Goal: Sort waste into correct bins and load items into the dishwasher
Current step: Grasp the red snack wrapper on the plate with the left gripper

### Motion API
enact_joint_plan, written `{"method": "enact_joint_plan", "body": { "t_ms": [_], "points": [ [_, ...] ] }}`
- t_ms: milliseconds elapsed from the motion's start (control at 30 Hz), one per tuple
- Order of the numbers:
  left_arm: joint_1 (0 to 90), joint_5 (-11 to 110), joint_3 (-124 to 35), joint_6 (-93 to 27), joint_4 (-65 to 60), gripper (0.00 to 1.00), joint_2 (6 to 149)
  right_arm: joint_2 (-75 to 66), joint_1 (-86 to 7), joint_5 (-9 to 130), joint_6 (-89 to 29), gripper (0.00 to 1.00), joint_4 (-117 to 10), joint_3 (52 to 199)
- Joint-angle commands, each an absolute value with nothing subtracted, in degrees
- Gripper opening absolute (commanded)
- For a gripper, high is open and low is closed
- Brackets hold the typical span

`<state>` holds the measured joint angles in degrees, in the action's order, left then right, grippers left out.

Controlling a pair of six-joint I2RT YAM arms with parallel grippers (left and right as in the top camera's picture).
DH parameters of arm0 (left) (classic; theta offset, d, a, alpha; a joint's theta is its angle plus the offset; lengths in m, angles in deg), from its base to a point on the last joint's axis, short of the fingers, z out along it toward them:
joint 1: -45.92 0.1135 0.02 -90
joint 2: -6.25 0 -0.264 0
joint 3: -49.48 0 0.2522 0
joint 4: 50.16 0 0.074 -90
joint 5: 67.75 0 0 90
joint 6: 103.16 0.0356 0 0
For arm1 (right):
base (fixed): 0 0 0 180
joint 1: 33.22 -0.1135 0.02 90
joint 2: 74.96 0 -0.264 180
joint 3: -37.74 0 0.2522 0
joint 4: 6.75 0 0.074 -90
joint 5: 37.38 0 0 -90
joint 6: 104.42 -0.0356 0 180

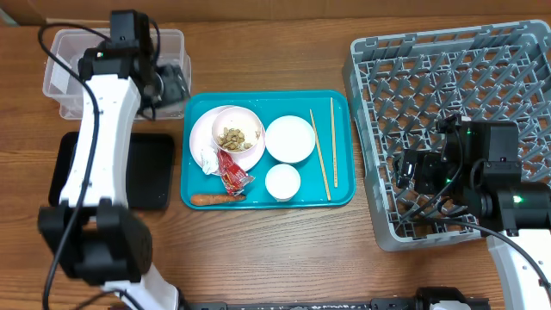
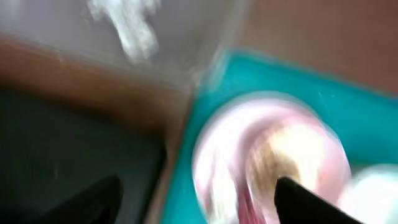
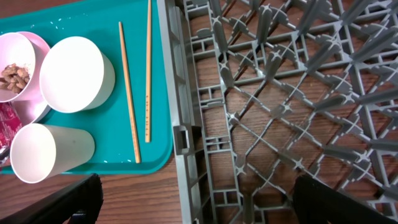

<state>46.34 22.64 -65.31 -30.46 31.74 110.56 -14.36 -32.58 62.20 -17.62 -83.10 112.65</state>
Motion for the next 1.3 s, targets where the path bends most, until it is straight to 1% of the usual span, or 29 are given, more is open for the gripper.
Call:
{"method": "enact_joint_plan", "body": {
  "t_ms": [0,100,233,333,533,800,900,933,1000,1100,1133,1200,1233,1267],
  "points": [
    [43.5,27.25,-66.45,-33.24,38.93,0.82,107.7,-14.49,-32.82,61.66,-17.69,1.0,-82.82,114.57],
    [40.42,27.23,-64.77,-36.28,46.49,0.84,108.0,-14.49,-32.82,61.66,-17.69,1.0,-82.82,114.57],
    [36.49,27.53,-59.48,-39.03,47.78,0.85,107.85,-14.49,-32.82,61.66,-17.69,1.0,-83.25,114.57],
    [33.99,29.04,-54.54,-40.95,45.86,0.85,107.57,-14.49,-32.82,61.66,-17.69,1.0,-83.69,114.57],
    [30.69,31.14,-44.96,-46.26,38.21,0.86,107.35,-14.49,-32.82,61.66,-17.69,1.0,-83.78,114.57],
    [30.61,34.35,-34.91,-50.13,28.51,0.86,107.37,-14.49,-32.82,61.68,-17.69,1.0,-83.84,114.57],
    [30.61,34.53,-32.61,-51.1,24.35,0.83,107.37,-14.49,-32.82,61.68,-17.71,1.0,-83.82,114.57],
    [30.58,34.53,-32.22,-51.1,23.24,0.79,107.37,-14.49,-32.82,61.68,-17.69,1.0,-83.82,114.57],
    [30.52,34.48,-31.78,-51.1,21.6,0.67,107.37,-14.49,-32.82,61.68,-17.69,1.0,-83.8,114.57],
    [30.52,34.51,-31.76,-51.1,20.92,0.54,107.37,-14.49,-32.82,61.68,-17.71,1.0,-83.89,114.57],
    [30.52,34.48,-31.76,-51.1,20.86,0.45,107.37,-14.49,-32.82,61.68,-17.69,1.0,-83.89,114.57],
    [30.52,34.51,-31.76,-51.07,20.92,0.22,107.37,-14.49,-32.82,61.68,-17.71,1.0,-83.89,114.57],
    [30.52,34.51,-31.78,-51.03,21.03,0.04,107.37,-14.49,-32.84,61.68,-17.69,1.0,-83.89,114.57],
    [30.52,34.59,-31.83,-51.05,21.49,0.04,107.37,-14.49,-32.82,61.68,-17.69,1.0,-83.89,114.57]
  ]
}}
